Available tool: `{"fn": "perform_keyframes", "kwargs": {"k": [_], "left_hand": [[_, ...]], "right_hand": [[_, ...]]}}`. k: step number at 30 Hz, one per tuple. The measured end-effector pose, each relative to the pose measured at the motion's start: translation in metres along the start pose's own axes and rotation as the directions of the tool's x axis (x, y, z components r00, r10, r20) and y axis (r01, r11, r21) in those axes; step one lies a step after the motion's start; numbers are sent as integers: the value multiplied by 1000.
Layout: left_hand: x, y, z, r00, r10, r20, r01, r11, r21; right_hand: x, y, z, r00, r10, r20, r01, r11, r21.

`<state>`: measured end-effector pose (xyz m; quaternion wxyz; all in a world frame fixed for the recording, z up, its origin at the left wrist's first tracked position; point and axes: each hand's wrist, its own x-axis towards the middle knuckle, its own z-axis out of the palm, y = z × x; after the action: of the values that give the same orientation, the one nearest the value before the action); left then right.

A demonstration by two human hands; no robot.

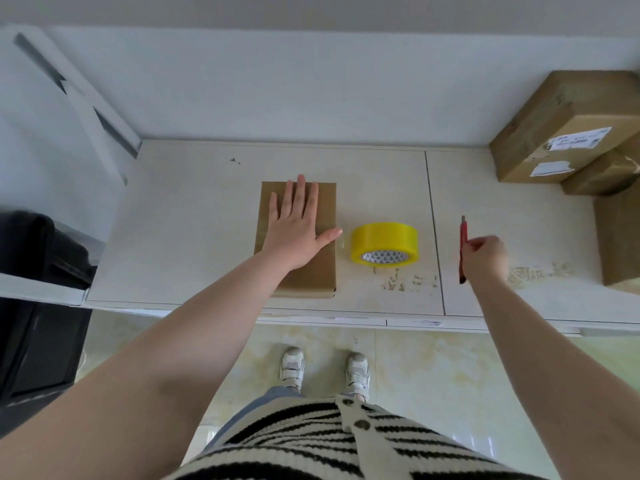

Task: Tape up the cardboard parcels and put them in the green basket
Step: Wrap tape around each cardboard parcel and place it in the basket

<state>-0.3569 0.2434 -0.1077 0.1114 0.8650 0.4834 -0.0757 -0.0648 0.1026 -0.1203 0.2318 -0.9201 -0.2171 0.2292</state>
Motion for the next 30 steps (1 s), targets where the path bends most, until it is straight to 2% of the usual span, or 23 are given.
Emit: {"fn": "perform_keyframes", "kwargs": {"k": [2, 3, 5, 7, 9, 11, 13, 15, 18, 24, 30], "left_hand": [[0, 0, 0, 1000, -6, 6, 6, 1000, 2], [1, 0, 0, 1000, -6, 6, 6, 1000, 0], [0, 0, 1, 1000, -2, -3, 2, 1000, -10], [0, 0, 2, 1000, 1, -17, -2, 1000, -21], [0, 0, 2, 1000, 2, -24, -2, 1000, -23], [0, -1, 2, 1000, 4, -27, -5, 1000, -23], [1, -2, 2, 1000, 5, -26, -6, 1000, -26], [1, -1, 3, 1000, 4, -24, -5, 1000, -25], [1, -1, 2, 1000, 4, -23, -5, 1000, -24], [1, -2, 0, 1000, 11, -6, -11, 999, -53], [3, -5, -4, 999, 27, 47, -22, 996, -91]], "right_hand": [[-4, -33, -9, 1000, -4, 15, 0, 967, 255], [-8, -51, -12, 999, 13, 52, -33, 913, 407], [-19, -85, -14, 971, 14, 237, -176, 711, 681], [-32, -111, -14, 884, -62, 463, -375, 497, 783], [-46, -126, -10, 775, -138, 617, -520, 414, 747], [-57, -130, -5, 703, -167, 692, -561, 467, 683], [-65, -130, -1, 677, -168, 716, -513, 589, 624], [-69, -129, 2, 716, -155, 681, -396, 713, 579], [-73, -128, 5, 808, -170, 564, -130, 882, 453], [-78, -124, 7, 841, -228, 490, 113, 961, 252], [-84, -127, 6, 790, -180, 586, 249, 968, -38]]}}
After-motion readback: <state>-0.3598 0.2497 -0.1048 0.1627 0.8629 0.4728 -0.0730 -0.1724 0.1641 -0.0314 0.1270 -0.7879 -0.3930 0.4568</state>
